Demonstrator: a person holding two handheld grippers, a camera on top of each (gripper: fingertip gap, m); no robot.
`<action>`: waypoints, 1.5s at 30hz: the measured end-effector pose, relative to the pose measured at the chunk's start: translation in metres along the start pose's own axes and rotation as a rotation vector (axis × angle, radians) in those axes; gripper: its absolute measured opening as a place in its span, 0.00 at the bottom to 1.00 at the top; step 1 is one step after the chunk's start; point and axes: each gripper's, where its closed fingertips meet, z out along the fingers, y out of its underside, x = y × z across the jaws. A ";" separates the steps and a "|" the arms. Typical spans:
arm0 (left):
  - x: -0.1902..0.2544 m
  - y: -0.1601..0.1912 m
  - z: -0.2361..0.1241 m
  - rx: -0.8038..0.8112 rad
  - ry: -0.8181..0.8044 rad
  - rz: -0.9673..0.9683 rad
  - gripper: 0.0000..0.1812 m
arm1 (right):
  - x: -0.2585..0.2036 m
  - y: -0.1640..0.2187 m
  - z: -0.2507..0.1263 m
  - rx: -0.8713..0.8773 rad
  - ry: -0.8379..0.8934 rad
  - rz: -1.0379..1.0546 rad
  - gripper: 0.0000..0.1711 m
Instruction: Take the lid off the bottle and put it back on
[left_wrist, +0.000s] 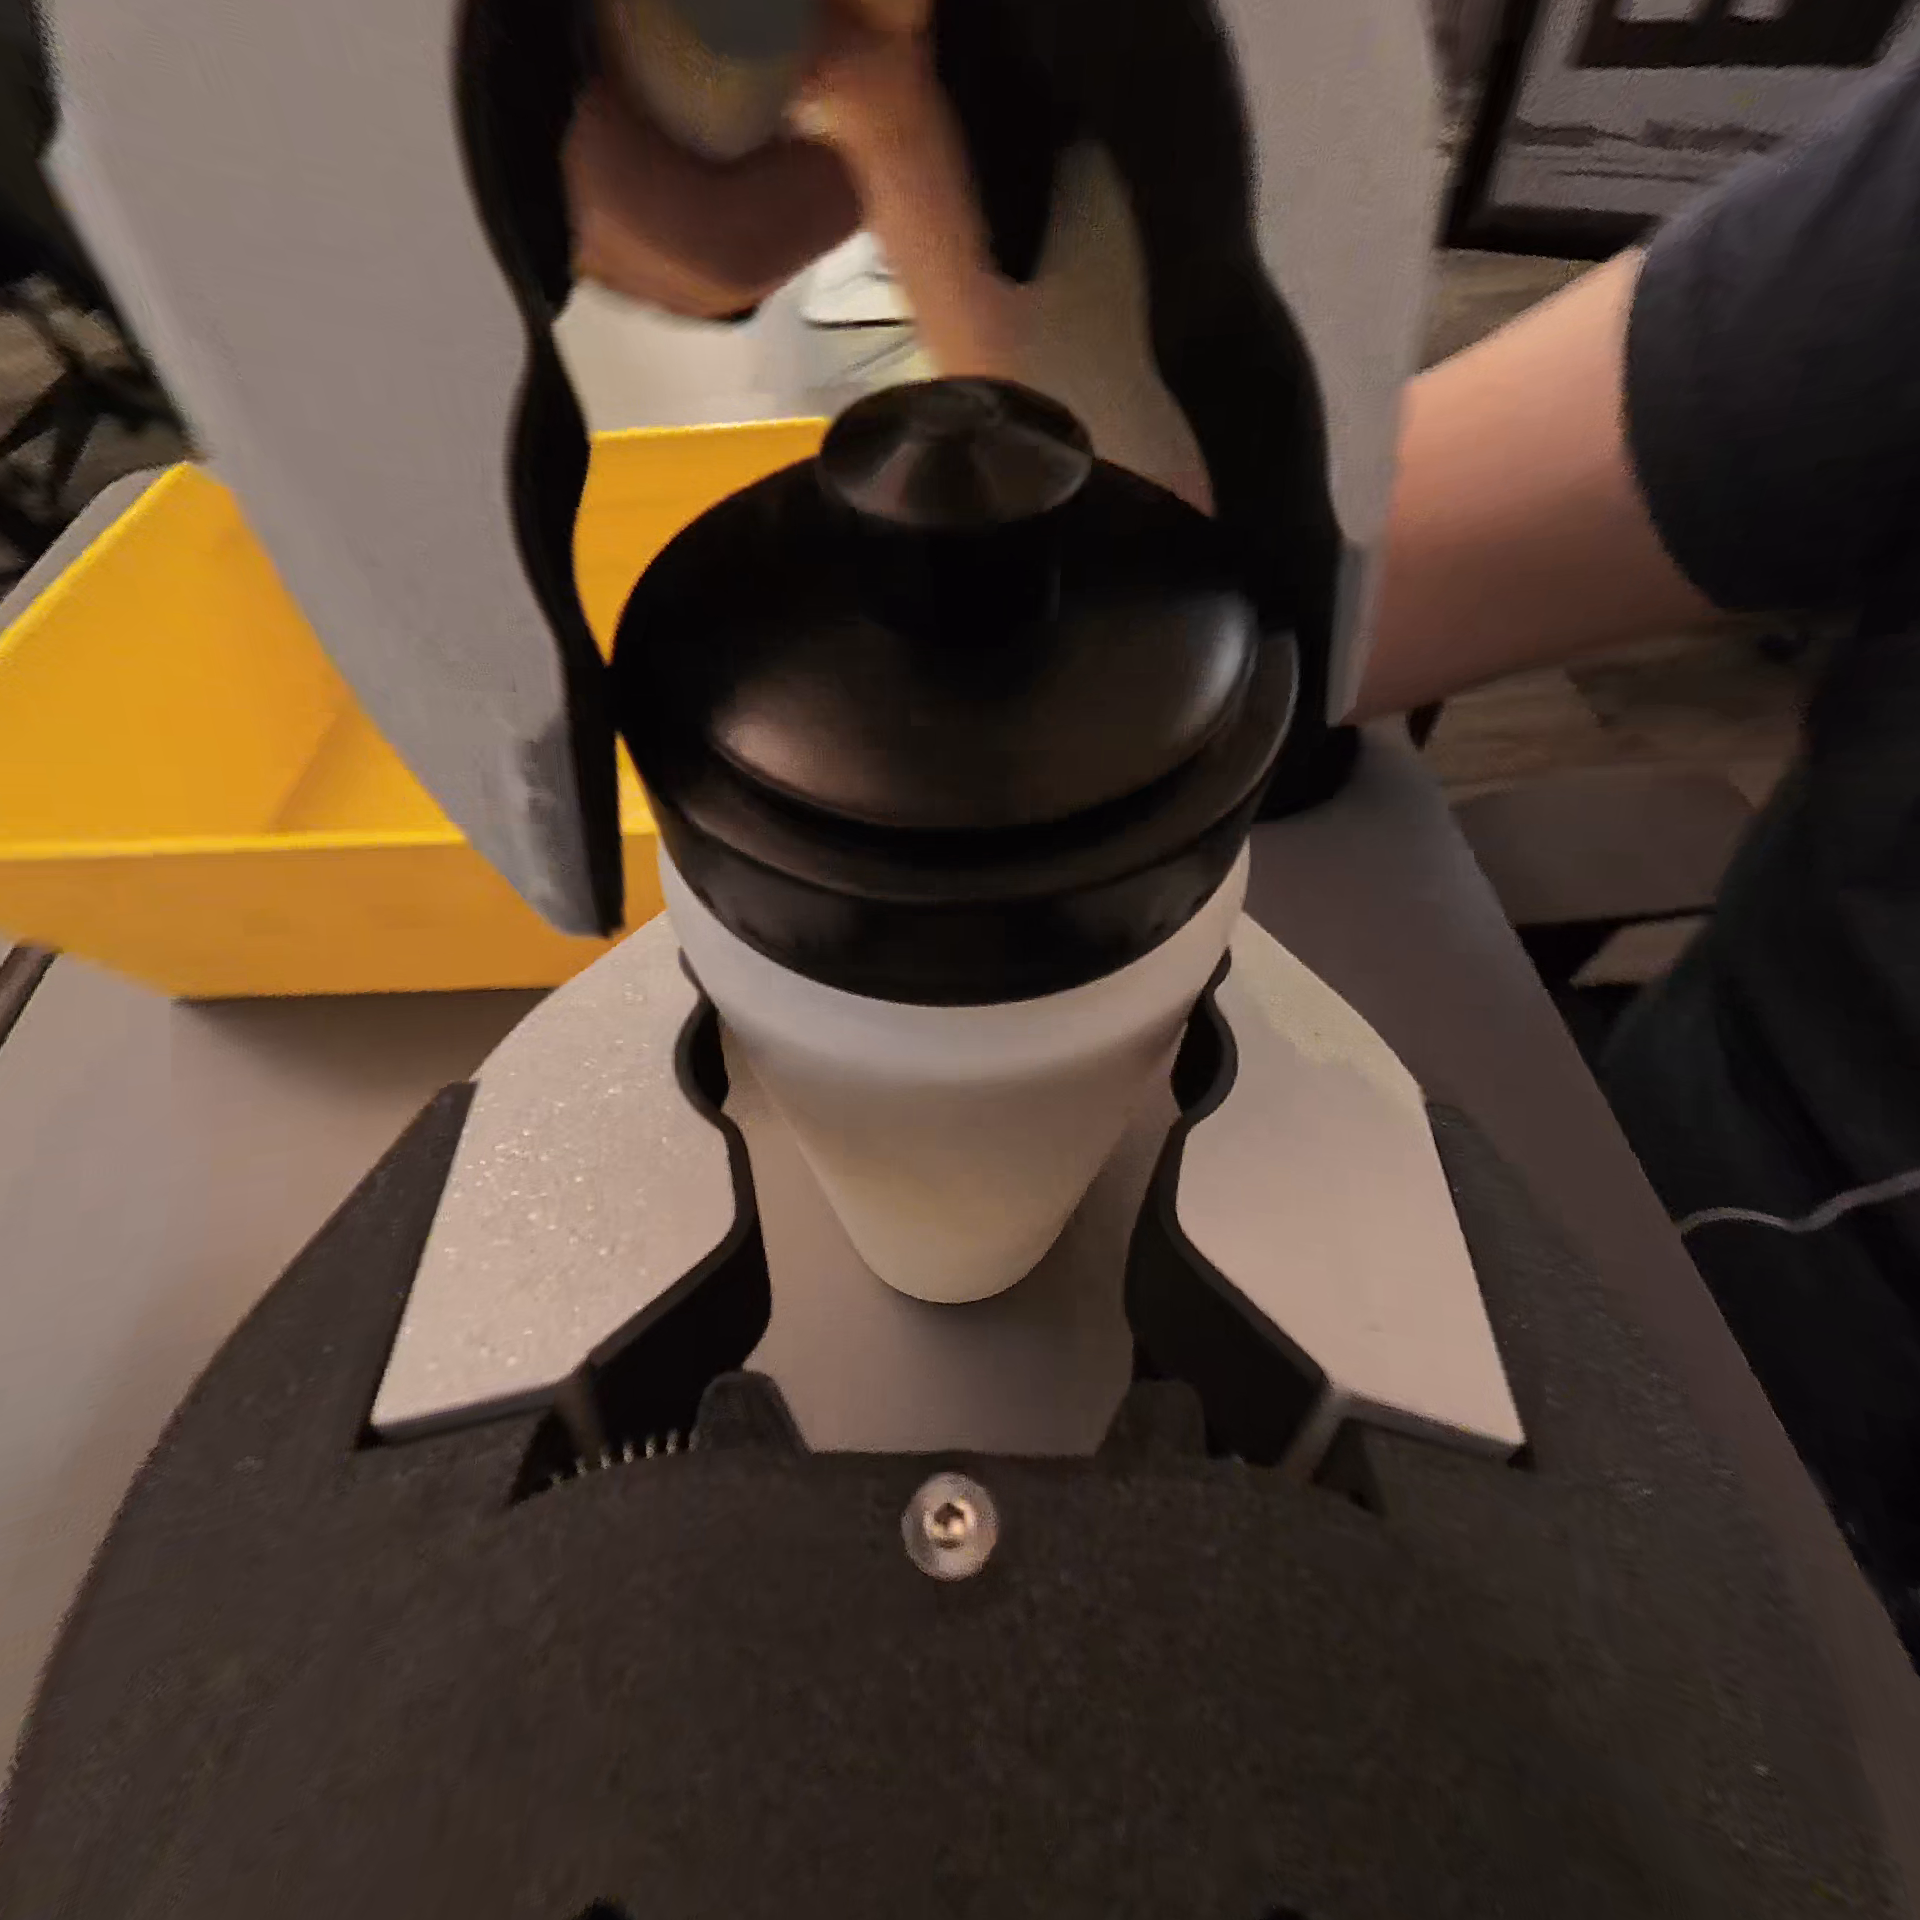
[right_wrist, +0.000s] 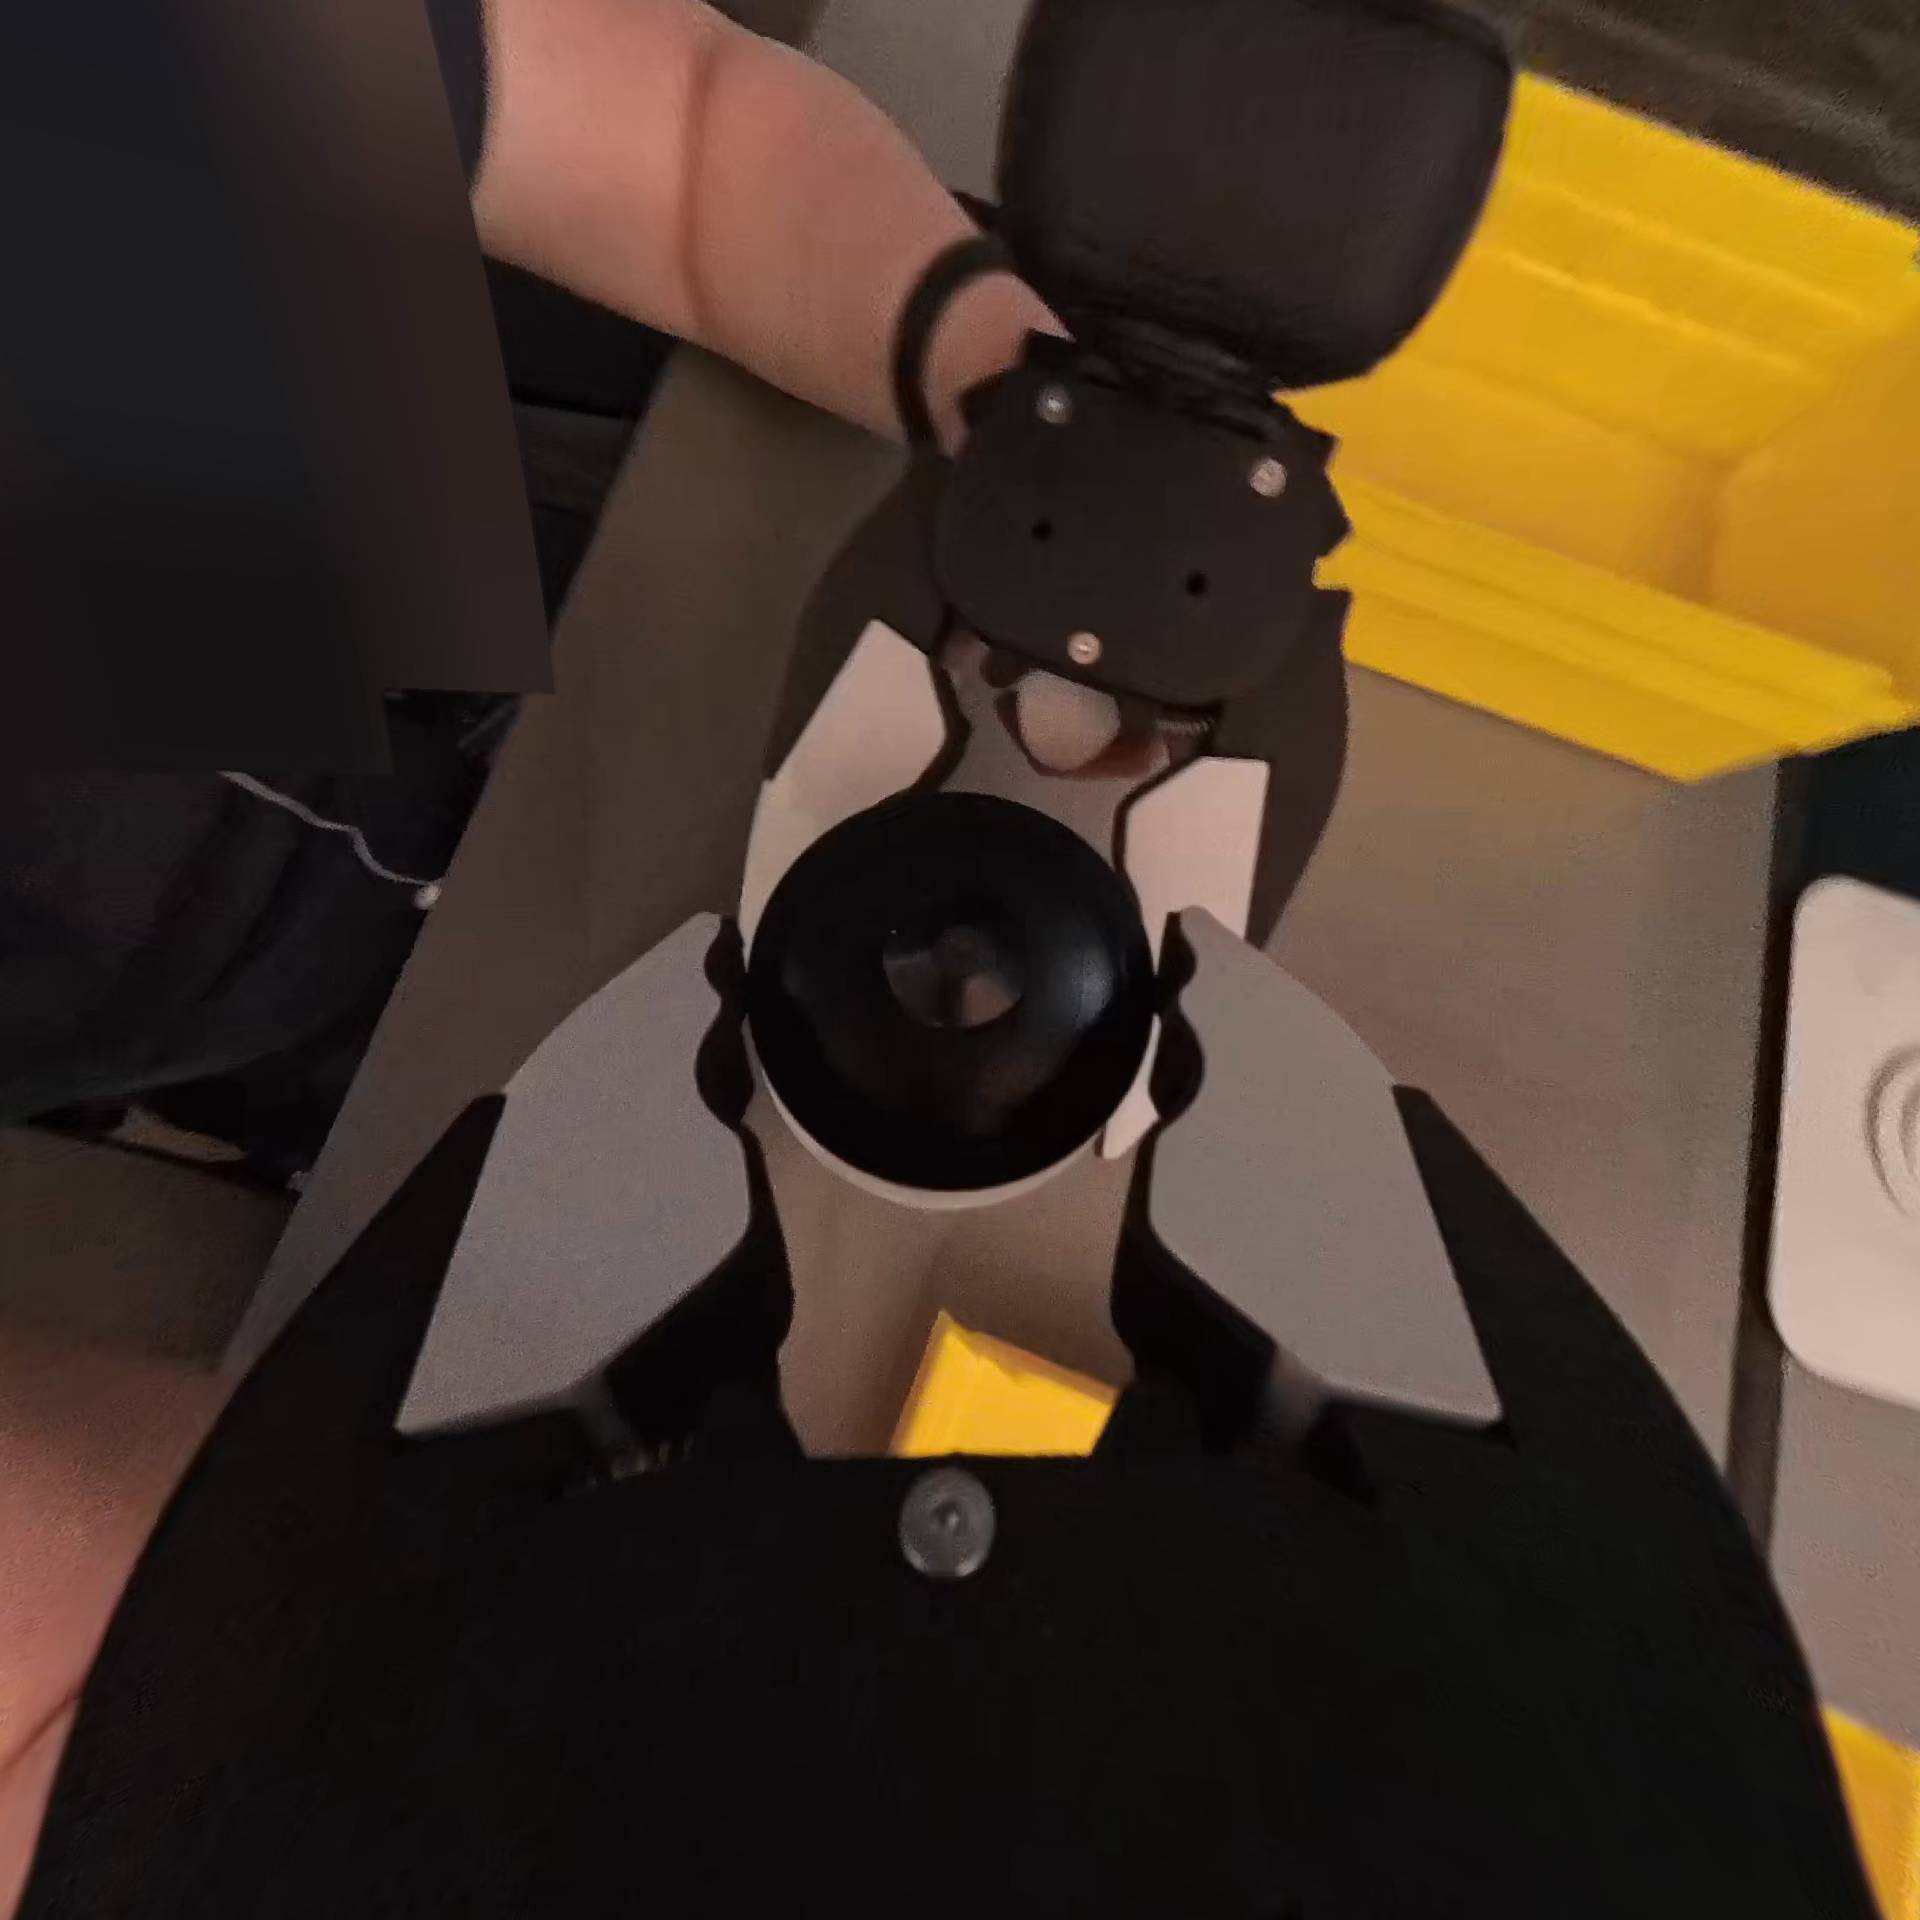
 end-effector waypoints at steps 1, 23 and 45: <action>0.007 -0.001 0.001 0.000 0.035 0.008 0.48 | -0.010 -0.003 -0.001 0.042 -0.071 -0.041 0.45; -0.020 0.004 -0.005 -0.003 -0.077 -0.064 0.47 | 0.019 0.017 -0.004 -0.137 0.136 0.148 0.45; -0.052 0.009 -0.011 0.021 -0.251 -0.165 0.47 | 0.053 0.012 -0.002 -0.051 0.240 0.379 0.44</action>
